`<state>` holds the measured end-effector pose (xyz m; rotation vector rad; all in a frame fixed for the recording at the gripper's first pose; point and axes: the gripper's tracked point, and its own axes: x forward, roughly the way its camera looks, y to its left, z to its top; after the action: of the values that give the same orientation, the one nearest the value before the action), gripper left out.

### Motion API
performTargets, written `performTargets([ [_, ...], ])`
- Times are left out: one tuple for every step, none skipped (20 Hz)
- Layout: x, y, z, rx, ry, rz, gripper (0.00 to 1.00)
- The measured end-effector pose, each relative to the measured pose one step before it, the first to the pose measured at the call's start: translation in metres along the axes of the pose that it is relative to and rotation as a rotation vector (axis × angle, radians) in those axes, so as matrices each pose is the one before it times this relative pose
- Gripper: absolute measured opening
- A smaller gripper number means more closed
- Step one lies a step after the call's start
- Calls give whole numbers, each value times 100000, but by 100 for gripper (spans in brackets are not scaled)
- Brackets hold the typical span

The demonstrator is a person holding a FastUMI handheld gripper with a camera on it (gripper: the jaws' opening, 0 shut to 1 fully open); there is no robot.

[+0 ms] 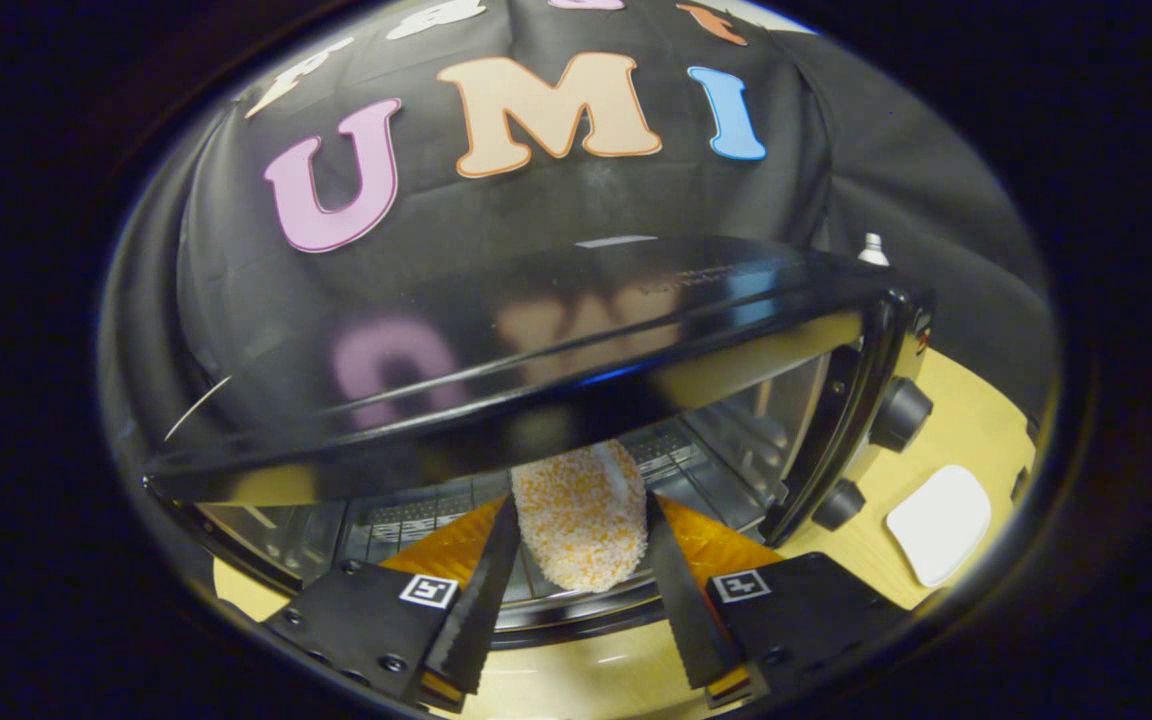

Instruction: Open the toaster oven, put the food inside, and close the toaster oven door.

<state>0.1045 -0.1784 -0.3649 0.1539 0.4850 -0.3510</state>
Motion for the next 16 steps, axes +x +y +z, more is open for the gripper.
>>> performTargets([
  [-62,-65,-181,-943,446,-7,81],
  [-101,48,149,-949,-841,429,84],
  [-212,38,-18,-908,-680,-81,87],
  [-477,-84,59,-1047,-593,-303,89],
  [-571,-115,80,-1189,-415,-237,92],
  [-748,-255,145,-1323,-692,-1358,98],
  [-972,-593,111,-1687,-953,-2208,98],
  [-1084,-588,357,-1924,-1341,-2219,98],
  [-1178,-506,122,-1611,-1034,-1760,98],
  [-1426,-441,169,-1043,-1056,-1381,98],
  [-1560,-495,158,-336,-1204,-1347,98],
  [-1651,-479,186,790,-1567,-951,98],
  [-1376,-49,61,1088,-1517,910,98],
  [-1524,-60,-170,1175,-688,1102,98],
  [-1411,-120,-554,443,-313,968,98],
  [-1449,-294,-797,-299,919,-149,98],
])
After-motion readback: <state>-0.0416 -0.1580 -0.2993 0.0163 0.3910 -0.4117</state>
